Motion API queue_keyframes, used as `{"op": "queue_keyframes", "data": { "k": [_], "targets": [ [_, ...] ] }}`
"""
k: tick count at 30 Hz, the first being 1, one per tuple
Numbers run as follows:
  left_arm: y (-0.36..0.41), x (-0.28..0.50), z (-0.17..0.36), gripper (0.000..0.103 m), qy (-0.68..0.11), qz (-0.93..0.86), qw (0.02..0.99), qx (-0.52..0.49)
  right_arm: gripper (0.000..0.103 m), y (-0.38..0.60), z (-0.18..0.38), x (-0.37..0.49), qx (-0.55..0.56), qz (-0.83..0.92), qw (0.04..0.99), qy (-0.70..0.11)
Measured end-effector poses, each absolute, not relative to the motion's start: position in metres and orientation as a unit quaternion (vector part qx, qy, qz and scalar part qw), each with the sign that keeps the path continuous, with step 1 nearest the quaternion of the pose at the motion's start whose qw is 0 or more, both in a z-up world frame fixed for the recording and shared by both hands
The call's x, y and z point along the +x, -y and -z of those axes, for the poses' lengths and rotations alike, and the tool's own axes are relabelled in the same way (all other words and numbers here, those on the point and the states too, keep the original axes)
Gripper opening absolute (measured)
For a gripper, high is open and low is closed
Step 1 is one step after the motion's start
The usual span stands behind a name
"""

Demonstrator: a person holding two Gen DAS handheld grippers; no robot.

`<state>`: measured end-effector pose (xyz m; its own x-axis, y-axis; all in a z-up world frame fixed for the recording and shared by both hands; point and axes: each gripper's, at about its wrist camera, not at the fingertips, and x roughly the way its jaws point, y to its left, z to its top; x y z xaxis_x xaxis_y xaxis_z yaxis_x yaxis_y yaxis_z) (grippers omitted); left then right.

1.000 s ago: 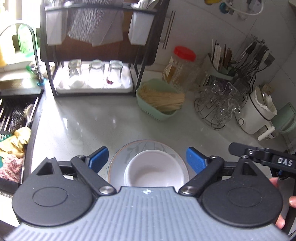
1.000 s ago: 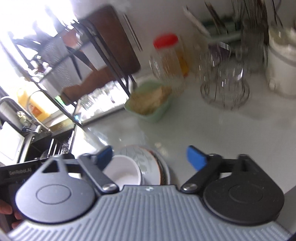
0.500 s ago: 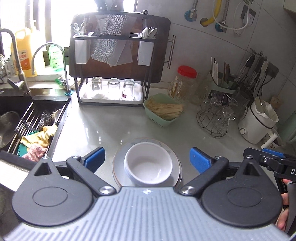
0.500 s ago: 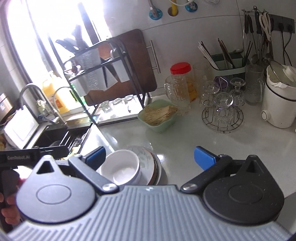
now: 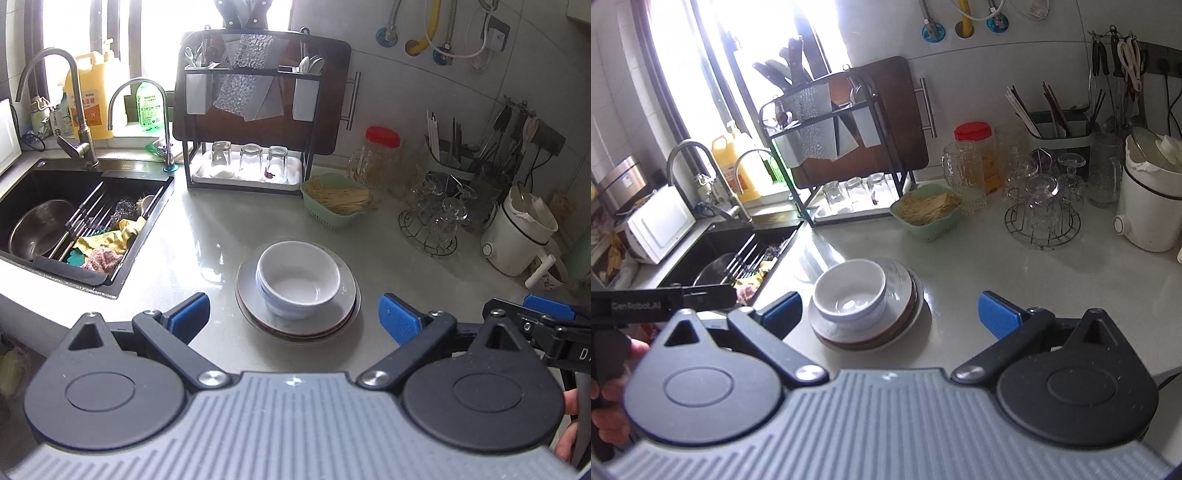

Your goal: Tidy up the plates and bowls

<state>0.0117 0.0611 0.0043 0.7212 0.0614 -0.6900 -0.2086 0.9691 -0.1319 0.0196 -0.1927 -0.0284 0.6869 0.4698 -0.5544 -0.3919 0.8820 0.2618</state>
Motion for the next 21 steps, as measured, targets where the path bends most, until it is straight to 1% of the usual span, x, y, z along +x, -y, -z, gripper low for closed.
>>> {"op": "queue_keyframes", "data": {
  "k": [11,21],
  "targets": [
    [-0.038,-0.04,0.005,0.1,-0.373,-0.094,0.919,-0.091,0.103,0.2,0.043,-0.015,0.038,-0.237,0.913,-0.329],
    [-0.033,-0.061,0.011,0.1,-0.378,-0.093,0.916,-0.092,0.103,0.199,0.051,-0.034,0.034,-0.239,0.913,-0.33]
  ]
}}
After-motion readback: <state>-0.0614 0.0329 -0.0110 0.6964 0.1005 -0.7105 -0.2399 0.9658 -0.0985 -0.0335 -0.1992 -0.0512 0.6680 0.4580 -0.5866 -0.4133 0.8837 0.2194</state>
